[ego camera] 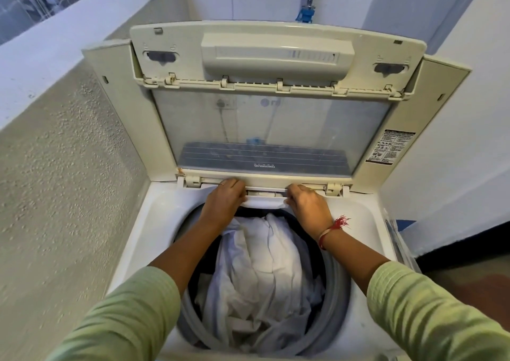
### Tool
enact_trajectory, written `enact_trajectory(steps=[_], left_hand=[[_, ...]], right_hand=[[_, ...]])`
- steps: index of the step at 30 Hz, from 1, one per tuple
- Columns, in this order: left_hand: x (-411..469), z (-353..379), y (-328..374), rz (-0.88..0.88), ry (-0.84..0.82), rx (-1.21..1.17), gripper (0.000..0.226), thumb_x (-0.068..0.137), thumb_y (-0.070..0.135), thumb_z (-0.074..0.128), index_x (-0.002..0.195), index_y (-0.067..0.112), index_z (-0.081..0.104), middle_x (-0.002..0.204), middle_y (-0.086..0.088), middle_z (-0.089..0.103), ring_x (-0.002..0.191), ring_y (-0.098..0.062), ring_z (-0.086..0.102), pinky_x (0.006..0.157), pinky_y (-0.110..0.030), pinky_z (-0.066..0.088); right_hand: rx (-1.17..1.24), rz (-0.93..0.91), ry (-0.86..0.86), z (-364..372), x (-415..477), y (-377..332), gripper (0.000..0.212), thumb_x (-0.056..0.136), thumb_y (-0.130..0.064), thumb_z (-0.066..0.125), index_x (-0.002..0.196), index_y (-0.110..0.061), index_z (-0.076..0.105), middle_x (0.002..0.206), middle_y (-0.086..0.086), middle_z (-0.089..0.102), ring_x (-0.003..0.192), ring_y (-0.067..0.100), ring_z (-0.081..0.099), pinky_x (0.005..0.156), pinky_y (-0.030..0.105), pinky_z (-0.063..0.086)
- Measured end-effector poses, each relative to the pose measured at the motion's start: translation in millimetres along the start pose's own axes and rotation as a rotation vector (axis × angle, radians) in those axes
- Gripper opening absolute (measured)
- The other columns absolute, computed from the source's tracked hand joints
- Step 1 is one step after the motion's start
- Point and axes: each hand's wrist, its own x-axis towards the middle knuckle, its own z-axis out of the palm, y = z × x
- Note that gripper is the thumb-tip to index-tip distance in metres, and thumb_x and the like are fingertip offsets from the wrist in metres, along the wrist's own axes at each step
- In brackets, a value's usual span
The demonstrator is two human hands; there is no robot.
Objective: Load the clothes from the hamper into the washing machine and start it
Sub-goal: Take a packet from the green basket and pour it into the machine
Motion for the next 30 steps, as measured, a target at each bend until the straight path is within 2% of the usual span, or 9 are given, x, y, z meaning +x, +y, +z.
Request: enact_trajectory(steps=[15,22,30], left_hand=[[-1,9,-6,0.074,0.066,0.0,0.008,0.081,0.007,0.065,0.085,0.004,0.059,0.092,-0.013,0.061,0.089,-0.031,0.057,0.065,-0.04,0.05],[0,10,-7,0.105,0.093,0.058,0.019,0.072,0.005,0.075,0.083,0.002,0.059,0.088,-0.018,0.059,0.081,-0.035,0.058,0.063,-0.037,0.052],[-1,13,-7,0.14,0.078,0.15,0.024,0.067,0.002,0.078,0.079,0.006,0.058,0.079,-0.014,0.058,0.069,-0.033,0.057,0.055,-0.035,0.051]], right_hand=[[-0.008,0.059,-0.037,-1,4,-3,0.017,0.091,-0.017,0.054,0.104,-0.006,0.055,0.103,0.015,0.065,0.091,0.035,0.062,0.072,0.035,0.046],[0.003,0.087,-0.049,-5,6,-5,0.019,0.091,-0.018,0.053,0.105,-0.005,0.055,0.103,0.017,0.066,0.092,0.036,0.062,0.074,0.035,0.046],[-0.009,0.093,-0.076,-8,5,-7,0.02,0.092,-0.018,0.051,0.107,-0.005,0.052,0.1,0.019,0.067,0.091,0.038,0.063,0.072,0.037,0.046]])
